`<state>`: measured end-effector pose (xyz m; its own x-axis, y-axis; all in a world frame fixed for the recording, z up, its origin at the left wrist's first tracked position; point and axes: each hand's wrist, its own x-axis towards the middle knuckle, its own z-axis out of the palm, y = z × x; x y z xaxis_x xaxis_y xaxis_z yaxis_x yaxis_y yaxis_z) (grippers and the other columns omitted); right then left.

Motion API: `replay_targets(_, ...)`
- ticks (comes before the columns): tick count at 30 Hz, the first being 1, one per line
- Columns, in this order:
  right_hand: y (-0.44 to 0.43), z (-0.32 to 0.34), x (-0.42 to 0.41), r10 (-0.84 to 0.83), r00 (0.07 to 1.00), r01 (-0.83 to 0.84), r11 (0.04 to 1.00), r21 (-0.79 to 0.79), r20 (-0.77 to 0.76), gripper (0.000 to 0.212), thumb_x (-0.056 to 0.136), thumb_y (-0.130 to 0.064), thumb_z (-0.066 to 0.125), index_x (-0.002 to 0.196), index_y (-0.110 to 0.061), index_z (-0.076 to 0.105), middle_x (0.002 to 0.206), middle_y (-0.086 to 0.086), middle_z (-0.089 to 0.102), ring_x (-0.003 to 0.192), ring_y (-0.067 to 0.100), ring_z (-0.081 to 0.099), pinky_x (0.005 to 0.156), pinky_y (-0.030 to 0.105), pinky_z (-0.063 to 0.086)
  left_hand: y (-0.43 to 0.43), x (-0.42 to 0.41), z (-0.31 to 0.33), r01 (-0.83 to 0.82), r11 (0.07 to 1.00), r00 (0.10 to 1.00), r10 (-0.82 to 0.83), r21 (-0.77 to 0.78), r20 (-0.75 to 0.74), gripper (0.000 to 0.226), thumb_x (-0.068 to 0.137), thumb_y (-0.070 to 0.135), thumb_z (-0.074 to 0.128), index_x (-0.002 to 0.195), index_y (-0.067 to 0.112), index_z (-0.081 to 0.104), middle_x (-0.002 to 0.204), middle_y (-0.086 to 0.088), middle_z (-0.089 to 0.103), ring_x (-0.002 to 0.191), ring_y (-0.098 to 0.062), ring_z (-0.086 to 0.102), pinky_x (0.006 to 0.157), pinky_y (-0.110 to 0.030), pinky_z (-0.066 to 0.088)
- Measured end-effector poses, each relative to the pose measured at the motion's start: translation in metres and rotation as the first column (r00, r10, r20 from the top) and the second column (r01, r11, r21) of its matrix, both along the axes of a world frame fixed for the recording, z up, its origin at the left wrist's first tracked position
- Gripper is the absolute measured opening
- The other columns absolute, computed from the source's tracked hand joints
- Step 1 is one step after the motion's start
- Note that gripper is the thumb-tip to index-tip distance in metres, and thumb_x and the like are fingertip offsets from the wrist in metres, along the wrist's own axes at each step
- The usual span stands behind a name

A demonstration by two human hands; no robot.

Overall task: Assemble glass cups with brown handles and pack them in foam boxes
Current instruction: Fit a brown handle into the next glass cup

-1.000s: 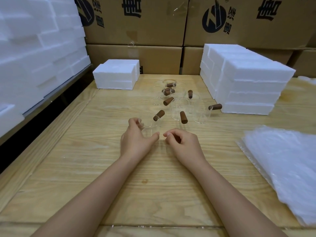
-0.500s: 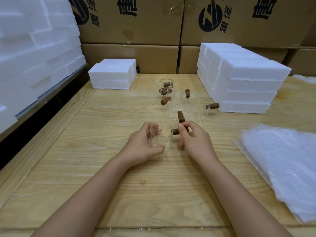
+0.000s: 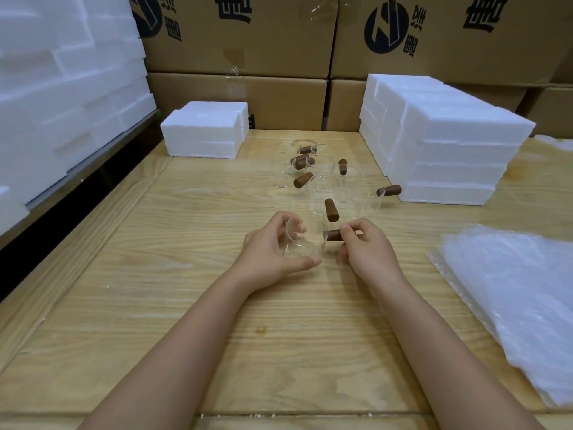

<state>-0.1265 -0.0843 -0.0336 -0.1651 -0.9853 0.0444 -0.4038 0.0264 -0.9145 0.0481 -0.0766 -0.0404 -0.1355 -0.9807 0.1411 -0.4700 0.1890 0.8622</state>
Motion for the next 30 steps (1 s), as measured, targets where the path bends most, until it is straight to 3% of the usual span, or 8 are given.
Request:
replay_targets(3,0.001,-0.003,0.008,-0.028,0.999,0.029,0.997,-0.068,0.024,0.017,0.097,-0.032,0.045,0.082,-0.03,0.054,0.073,-0.008,0.059,0.064,0.001,0.053,0.055,0.019,0.036,0.003,0.003,-0.002,-0.004,0.998,0.997,-0.001,-0.057,-0.076,0.063,0.061,0.023,0.091,0.11,0.032,0.053,0.114,0.018,0.064,0.097,0.01,0.059,0.084,-0.008,0.043)
replay_targets(6,0.004,-0.004,0.013,-0.054,0.997,0.063,0.987,-0.147,0.062,0.02,0.097,-0.027,0.043,0.079,-0.027,0.05,0.063,-0.01,0.057,0.052,-0.006,0.048,0.048,0.01,0.035,0.004,0.003,-0.002,-0.014,0.992,0.992,-0.002,-0.124,-0.126,0.064,0.061,0.016,0.09,0.109,0.035,0.052,0.114,0.018,0.065,0.104,0.008,0.058,0.091,-0.015,0.046)
replay_targets(12,0.007,-0.002,0.018,-0.075,0.99,0.104,0.96,-0.262,0.118,0.022,0.099,-0.022,0.042,0.078,-0.026,0.047,0.073,-0.007,0.06,0.056,-0.01,0.048,0.051,0.007,0.035,0.004,0.001,0.0,-0.003,0.968,0.99,-0.033,-0.252,-0.14,0.065,0.061,0.021,0.087,0.113,0.038,0.051,0.113,0.021,0.06,0.107,-0.006,0.058,0.1,-0.029,0.046)
replay_targets(16,0.009,-0.001,0.02,-0.079,0.987,0.12,0.944,-0.306,0.142,0.023,0.1,-0.019,0.041,0.078,-0.027,0.046,0.066,-0.013,0.054,0.053,-0.012,0.048,0.05,0.006,0.036,0.004,0.0,0.001,-0.005,0.952,0.993,-0.032,-0.306,-0.116,0.071,0.064,0.02,0.087,0.118,0.043,0.047,0.119,0.021,0.056,0.115,-0.003,0.055,0.1,-0.032,0.047)
replay_targets(19,0.009,-0.001,0.02,-0.084,0.986,0.124,0.944,-0.305,0.141,0.022,0.1,-0.02,0.041,0.079,-0.027,0.046,0.068,-0.014,0.056,0.055,-0.012,0.049,0.052,0.006,0.036,0.002,0.002,-0.001,-0.015,0.949,0.993,-0.022,-0.316,-0.115,0.075,0.064,0.016,0.089,0.118,0.046,0.047,0.119,0.02,0.058,0.113,-0.001,0.057,0.097,-0.027,0.047)
replay_targets(24,0.009,0.002,0.024,-0.061,0.97,0.117,0.965,-0.233,0.235,0.019,0.095,-0.041,0.05,0.083,-0.026,0.047,0.076,-0.013,0.058,0.062,-0.013,0.052,0.058,0.004,0.038,0.002,-0.001,-0.004,-0.038,0.919,0.996,0.004,-0.393,-0.088,0.078,0.06,0.012,0.09,0.116,0.048,0.048,0.101,0.019,0.059,0.091,0.005,0.057,0.085,-0.009,0.042)
replay_targets(27,0.013,0.004,0.028,-0.045,0.964,0.099,0.976,-0.196,0.263,0.038,0.081,-0.055,0.062,0.094,-0.023,0.044,0.083,-0.012,0.058,0.067,-0.015,0.053,0.062,0.003,0.038,0.003,-0.003,-0.005,-0.015,0.883,0.998,-0.014,-0.469,-0.058,0.077,0.061,0.012,0.087,0.117,0.045,0.047,0.105,0.018,0.056,0.089,0.001,0.057,0.083,-0.011,0.043)
replay_targets(30,0.016,0.008,0.031,-0.055,0.962,0.097,0.984,-0.146,0.267,0.054,0.071,-0.06,0.066,0.1,-0.023,0.04,0.085,-0.013,0.057,0.074,-0.009,0.056,0.066,0.012,0.04,0.003,-0.006,-0.004,0.013,0.848,0.999,-0.026,-0.53,-0.018,0.073,0.063,0.01,0.085,0.12,0.037,0.048,0.114,0.013,0.054,0.089,-0.006,0.057,0.082,-0.013,0.044)
